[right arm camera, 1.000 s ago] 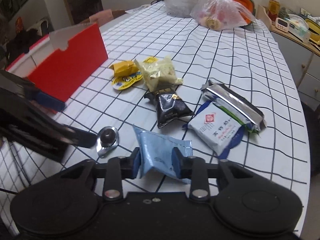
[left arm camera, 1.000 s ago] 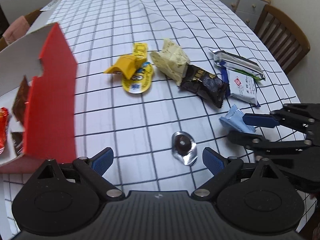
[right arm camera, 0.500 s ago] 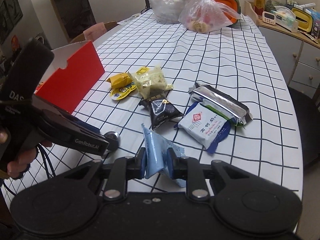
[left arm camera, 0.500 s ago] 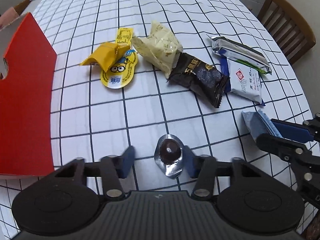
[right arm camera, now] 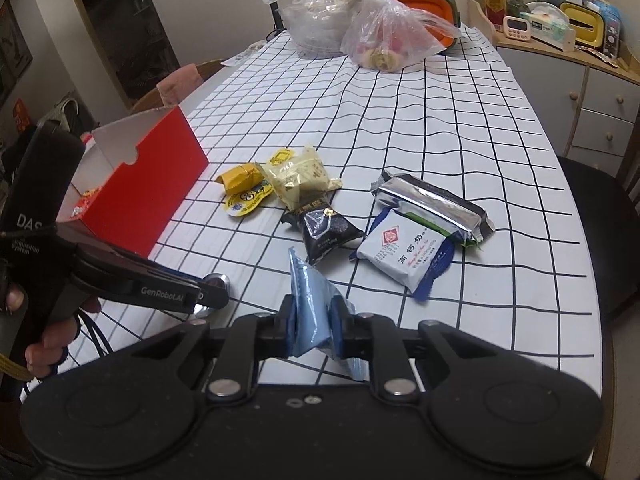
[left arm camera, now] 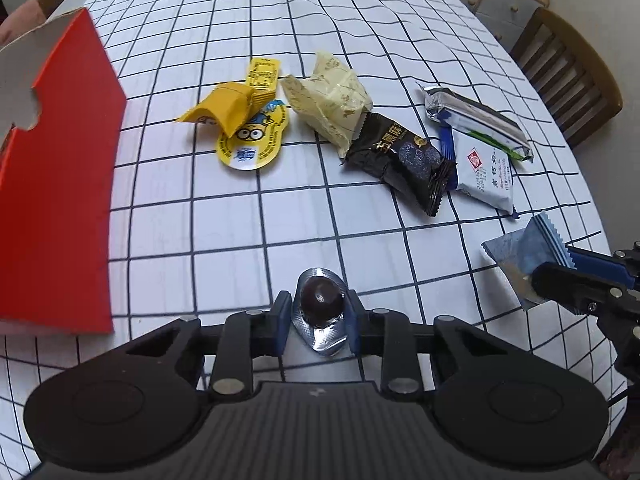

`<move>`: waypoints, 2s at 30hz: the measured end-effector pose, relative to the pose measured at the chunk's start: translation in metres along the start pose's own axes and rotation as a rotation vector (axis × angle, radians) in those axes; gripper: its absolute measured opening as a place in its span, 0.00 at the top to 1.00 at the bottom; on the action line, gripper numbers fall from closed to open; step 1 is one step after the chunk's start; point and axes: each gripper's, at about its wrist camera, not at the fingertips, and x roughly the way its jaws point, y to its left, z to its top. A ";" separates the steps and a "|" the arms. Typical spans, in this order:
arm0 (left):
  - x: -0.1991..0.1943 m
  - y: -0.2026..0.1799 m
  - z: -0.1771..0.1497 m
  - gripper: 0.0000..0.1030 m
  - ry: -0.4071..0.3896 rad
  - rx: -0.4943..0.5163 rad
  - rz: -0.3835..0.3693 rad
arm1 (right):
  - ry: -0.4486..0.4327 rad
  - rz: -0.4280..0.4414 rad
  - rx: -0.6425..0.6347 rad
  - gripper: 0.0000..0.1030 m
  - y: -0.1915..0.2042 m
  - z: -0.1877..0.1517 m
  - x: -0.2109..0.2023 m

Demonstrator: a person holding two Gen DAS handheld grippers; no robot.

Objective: Organize snacks
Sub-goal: 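Carry the blue packet and chocolate ball up and over into the box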

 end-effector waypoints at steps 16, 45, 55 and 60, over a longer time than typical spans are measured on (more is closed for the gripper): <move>-0.077 0.055 -0.011 0.74 -0.093 -0.079 -0.031 | -0.078 0.048 0.024 0.85 0.059 0.025 -0.035; -0.167 0.264 0.005 0.74 -0.241 -0.177 0.094 | -0.096 0.175 -0.009 0.85 0.241 0.112 0.058; -0.133 0.318 0.021 0.74 -0.176 -0.171 0.138 | 0.011 0.128 -0.009 0.85 0.264 0.106 0.120; -0.113 0.328 0.021 0.74 -0.146 -0.149 0.137 | 0.036 0.108 -0.024 0.85 0.273 0.099 0.132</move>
